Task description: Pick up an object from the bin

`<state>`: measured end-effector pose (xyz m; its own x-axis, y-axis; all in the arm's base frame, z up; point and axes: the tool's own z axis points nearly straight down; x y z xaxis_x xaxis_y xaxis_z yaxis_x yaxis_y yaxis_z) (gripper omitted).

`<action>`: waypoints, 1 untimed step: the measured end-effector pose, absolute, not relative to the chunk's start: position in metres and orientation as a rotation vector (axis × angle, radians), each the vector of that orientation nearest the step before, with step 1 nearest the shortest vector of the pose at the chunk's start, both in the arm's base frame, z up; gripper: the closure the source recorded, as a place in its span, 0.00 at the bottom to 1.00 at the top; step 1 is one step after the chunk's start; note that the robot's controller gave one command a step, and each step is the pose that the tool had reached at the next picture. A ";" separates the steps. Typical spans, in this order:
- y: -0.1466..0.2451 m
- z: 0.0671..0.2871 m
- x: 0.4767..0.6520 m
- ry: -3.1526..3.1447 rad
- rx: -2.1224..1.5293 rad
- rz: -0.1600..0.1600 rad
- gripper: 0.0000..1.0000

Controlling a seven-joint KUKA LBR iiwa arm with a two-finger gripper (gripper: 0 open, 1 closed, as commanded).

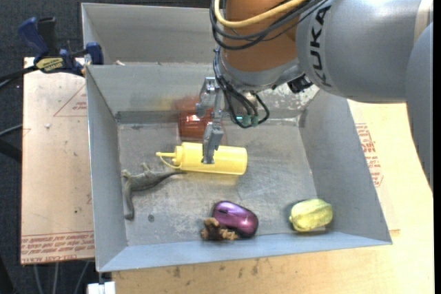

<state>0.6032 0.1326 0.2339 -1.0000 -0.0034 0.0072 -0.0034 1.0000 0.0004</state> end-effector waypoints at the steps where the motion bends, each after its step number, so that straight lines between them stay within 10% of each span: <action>1: 0.132 0.238 0.605 -3.142 0.001 -0.002 0.00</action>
Offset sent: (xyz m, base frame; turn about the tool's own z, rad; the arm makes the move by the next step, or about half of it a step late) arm 0.0000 0.0000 0.0000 0.0000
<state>0.6048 0.1319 0.2384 -1.0000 -0.0009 -0.0009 -0.0010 1.0000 0.0013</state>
